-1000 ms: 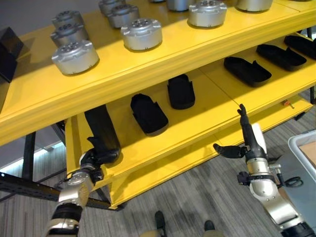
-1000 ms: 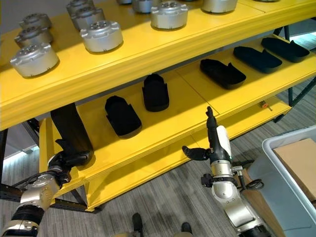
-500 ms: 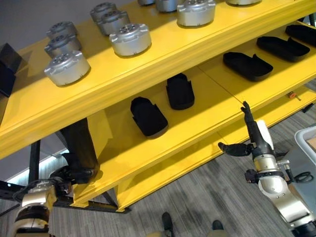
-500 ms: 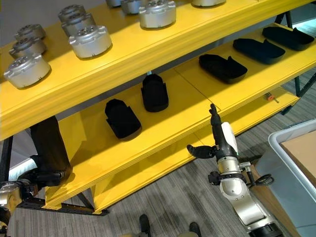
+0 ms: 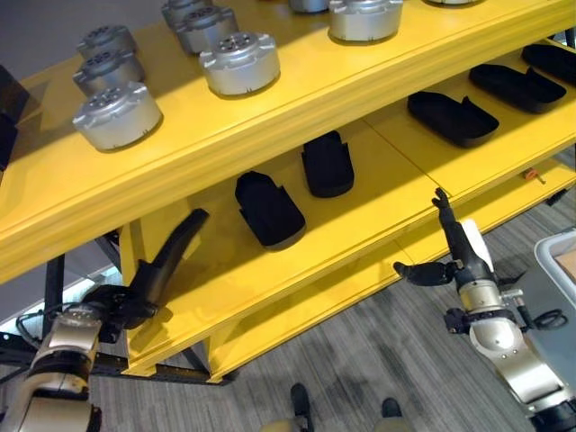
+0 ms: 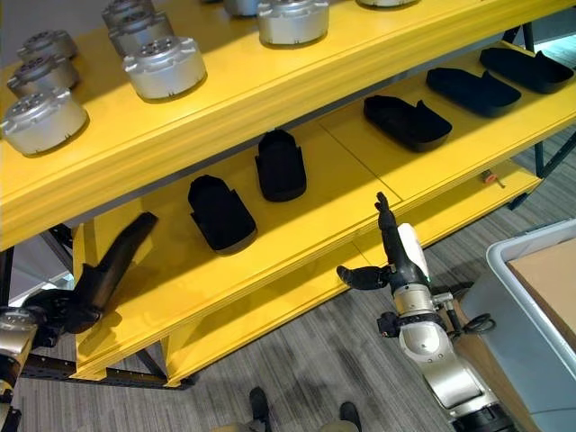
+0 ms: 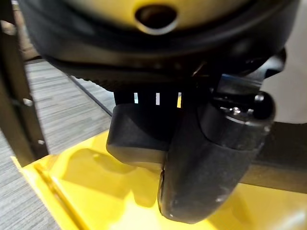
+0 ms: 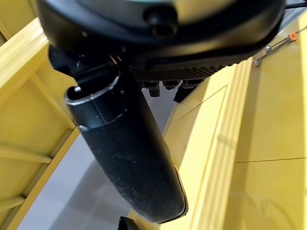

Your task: Move parts from the plastic box to the shelf.

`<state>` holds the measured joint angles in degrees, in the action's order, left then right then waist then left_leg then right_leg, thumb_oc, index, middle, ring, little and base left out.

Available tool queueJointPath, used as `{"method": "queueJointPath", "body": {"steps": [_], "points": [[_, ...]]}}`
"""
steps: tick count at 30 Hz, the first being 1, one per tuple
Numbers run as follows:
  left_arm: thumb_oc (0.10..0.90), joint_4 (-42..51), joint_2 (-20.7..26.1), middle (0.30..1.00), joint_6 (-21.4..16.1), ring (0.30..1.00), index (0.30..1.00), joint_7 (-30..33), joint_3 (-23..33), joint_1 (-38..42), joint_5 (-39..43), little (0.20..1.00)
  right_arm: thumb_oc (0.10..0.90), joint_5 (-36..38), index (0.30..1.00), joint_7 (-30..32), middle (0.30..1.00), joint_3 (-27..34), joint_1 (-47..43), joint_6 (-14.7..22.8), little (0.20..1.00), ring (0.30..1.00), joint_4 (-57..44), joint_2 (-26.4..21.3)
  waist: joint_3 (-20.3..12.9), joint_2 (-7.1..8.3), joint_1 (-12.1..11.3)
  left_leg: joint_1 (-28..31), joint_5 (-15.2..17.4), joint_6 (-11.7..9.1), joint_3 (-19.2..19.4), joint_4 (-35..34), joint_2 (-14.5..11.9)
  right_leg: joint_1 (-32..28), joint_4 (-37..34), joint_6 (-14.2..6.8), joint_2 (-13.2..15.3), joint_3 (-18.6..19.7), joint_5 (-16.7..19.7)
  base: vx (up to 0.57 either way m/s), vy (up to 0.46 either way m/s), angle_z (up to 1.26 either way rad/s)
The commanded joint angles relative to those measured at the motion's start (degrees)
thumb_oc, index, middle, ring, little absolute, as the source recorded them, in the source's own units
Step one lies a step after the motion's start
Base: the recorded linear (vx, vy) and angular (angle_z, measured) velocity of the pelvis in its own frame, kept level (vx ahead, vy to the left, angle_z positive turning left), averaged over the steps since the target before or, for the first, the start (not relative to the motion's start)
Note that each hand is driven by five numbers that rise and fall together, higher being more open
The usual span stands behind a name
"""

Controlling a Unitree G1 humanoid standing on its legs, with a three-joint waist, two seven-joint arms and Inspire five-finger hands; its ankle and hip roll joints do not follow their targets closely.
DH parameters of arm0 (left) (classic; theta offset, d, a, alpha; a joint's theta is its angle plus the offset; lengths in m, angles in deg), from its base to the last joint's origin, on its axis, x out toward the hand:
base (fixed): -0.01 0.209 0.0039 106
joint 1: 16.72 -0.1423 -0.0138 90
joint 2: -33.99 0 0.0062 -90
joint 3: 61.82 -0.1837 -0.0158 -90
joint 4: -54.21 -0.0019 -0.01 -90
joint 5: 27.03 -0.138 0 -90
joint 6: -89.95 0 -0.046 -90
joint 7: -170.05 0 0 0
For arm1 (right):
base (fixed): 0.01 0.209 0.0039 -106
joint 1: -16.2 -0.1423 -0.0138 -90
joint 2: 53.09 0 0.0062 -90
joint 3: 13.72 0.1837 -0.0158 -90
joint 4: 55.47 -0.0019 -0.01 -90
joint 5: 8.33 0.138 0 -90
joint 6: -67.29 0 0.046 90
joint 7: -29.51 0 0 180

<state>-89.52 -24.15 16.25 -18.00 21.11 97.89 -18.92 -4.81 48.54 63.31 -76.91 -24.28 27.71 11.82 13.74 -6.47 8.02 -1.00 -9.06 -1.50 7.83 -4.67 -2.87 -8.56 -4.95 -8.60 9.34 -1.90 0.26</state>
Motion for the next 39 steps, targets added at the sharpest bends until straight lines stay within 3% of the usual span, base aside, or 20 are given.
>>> {"method": "queueJointPath", "body": {"steps": [1,5,18,22,34,39], "points": [[0.400,-3.0,0.7,0.300,0.4,0.300,0.300,2.8,-1.2,7.3,-2.7,0.300,0.900,-0.4,1.000,1.0,1.000,0.9,-8.4,4.3,1.000,1.000,-6.8,0.0,-2.0,1.47,-0.7,5.9,8.7,-1.6,3.3,1.4,-0.7,6.4,5.7,2.1,-2.0,-4.1,-2.2,0.00,0.000,0.00],[0.400,-4.4,-0.7,0.300,2.2,0.300,0.300,6.3,-3.8,9.7,-5.6,0.300,0.900,0.0,1.000,0.5,1.000,0.3,-9.5,3.8,1.000,1.000,-6.5,0.3,-1.6,1.83,0.1,5.7,8.8,-1.8,3.6,1.7,-1.0,6.8,6.0,2.1,-2.2,-3.7,-2.1,0.00,0.000,0.00],[0.400,-9.9,-7.7,0.300,8.3,0.300,0.300,15.9,-2.7,10.2,5.8,0.300,0.900,-0.7,1.000,-0.9,1.000,-0.6,-10.9,3.4,1.000,1.000,-6.7,1.5,0.2,2.78,1.7,4.9,8.8,-1.8,4.1,2.5,-1.3,8.1,7.1,2.5,-2.8,-2.5,-2.4,0.00,-0.003,-0.05],[0.400,-12.9,-11.3,0.300,7.5,0.300,0.300,21.7,-1.1,9.4,10.2,0.300,0.900,-1.3,1.000,0.0,1.000,-2.4,-11.9,2.8,1.000,1.000,-6.9,2.8,0.9,3.54,1.9,4.2,8.9,-1.9,4.0,3.4,-1.6,8.9,7.9,2.8,-3.1,-2.4,-2.6,0.01,-0.055,-0.02],[0.400,-10.2,-20.0,0.300,4.4,0.300,0.300,32.6,1.2,8.5,28.1,0.300,0.900,-2.2,1.000,1.9,1.000,-4.1,-13.3,3.2,1.000,1.000,-6.1,5.2,3.0,4.98,2.0,2.9,9.0,-1.9,3.6,4.5,-2.2,10.1,8.7,3.3,-3.8,-2.3,-2.9,-0.01,-0.035,-0.01],[0.400,-10.1,-21.6,0.300,2.7,0.300,0.300,34.8,2.1,8.5,29.5,0.300,0.900,-2.3,1.000,2.8,1.000,-4.8,-13.4,3.3,1.000,1.000,-5.8,5.9,3.1,5.42,1.9,2.7,9.0,-1.9,3.4,4.7,-2.4,10.0,8.8,3.5,-3.9,-2.6,-3.0,0.00,-0.022,0.00]]}}
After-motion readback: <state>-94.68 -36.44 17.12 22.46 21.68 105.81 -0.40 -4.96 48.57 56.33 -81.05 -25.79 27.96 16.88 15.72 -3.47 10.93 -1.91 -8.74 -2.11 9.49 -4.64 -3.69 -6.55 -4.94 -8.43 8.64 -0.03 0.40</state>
